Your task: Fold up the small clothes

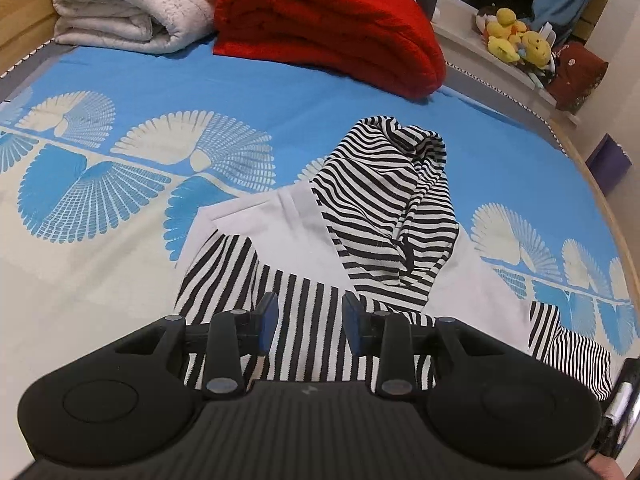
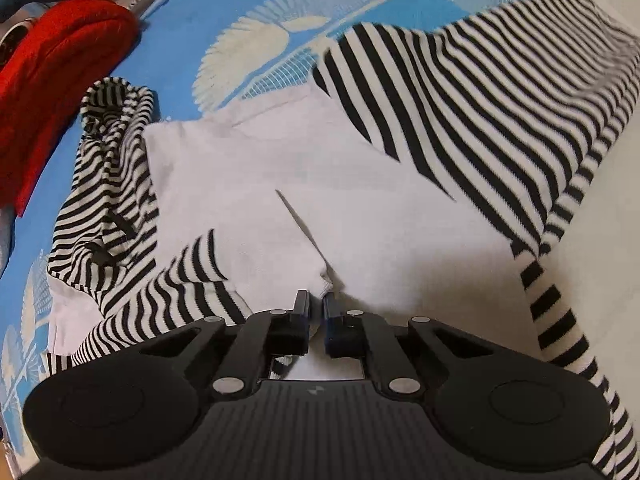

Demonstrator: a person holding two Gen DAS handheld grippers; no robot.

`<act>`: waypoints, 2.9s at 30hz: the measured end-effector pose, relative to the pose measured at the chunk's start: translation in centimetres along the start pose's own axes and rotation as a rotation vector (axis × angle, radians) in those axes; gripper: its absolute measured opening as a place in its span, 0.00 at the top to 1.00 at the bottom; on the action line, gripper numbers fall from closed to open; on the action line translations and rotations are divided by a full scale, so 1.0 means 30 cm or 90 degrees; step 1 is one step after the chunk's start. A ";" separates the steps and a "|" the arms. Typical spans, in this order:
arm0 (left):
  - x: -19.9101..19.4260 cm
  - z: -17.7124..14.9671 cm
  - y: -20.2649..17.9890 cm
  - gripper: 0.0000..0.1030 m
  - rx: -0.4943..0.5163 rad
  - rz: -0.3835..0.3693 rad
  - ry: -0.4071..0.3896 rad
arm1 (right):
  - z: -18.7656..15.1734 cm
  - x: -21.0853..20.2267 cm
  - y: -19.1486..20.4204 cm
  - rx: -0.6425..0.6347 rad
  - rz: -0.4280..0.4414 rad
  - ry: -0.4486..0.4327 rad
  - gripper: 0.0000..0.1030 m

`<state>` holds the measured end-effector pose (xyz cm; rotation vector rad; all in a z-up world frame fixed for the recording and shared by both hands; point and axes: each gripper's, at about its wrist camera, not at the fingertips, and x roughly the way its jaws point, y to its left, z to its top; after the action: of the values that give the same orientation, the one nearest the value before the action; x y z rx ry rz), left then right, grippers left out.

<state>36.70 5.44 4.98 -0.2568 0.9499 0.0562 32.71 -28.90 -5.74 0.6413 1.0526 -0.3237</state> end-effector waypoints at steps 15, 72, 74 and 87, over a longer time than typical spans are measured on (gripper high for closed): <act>-0.002 -0.003 0.018 0.63 -0.013 -0.003 0.009 | 0.023 -0.141 -0.097 -0.020 -0.090 -0.073 0.92; 0.038 -0.042 0.039 0.63 0.057 0.003 0.054 | 0.496 -0.412 -0.720 0.155 -0.030 -0.139 0.67; 0.042 -0.045 0.027 0.63 0.060 0.002 0.055 | 0.500 -0.377 -0.790 0.179 -0.053 -0.122 0.67; 0.061 -0.049 -0.017 0.63 0.067 -0.008 0.057 | 0.520 -0.212 -1.012 0.318 -0.063 -0.122 0.67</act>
<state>36.67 4.46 2.80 -0.1683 1.0377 -0.0174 24.32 -62.57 -4.98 0.9833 0.8212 -0.7338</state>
